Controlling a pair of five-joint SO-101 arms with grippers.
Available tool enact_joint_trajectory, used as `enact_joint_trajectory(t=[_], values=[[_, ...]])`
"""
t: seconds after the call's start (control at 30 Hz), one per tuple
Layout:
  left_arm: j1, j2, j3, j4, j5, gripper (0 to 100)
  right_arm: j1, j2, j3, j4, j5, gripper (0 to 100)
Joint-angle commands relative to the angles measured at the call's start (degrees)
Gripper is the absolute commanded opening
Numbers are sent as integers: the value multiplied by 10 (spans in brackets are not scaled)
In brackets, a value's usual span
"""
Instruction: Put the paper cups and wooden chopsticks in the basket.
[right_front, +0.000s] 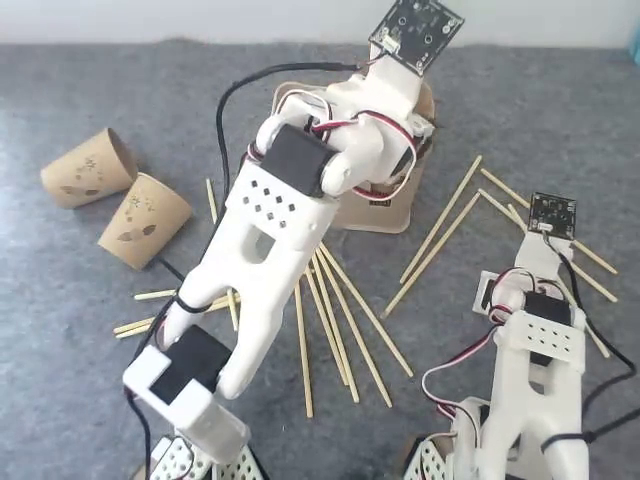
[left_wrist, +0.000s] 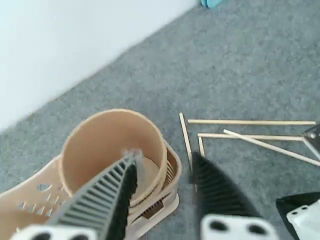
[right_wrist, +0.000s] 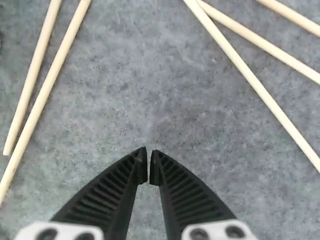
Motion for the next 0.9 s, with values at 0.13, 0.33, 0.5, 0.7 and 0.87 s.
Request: enact_joint_trajectory(t=[0.13,0.33,0.5,0.7,0.87], values=[[-55,-91,-138,76,3,397,-10,-16,-21,-9,-4,37],[-207,-141,-178,184,-1,397,-10,-16,-21,-9,-4,37],[-370,-124,-115,202,2,397,-12,-16,-20,-5,-4,37],[-425,-84,-33,200,-3,329,-29,-22,-10,-3,-4,37],[-425,-25,14,136,0,166,-26,-22,-10,-2,-4,37]])
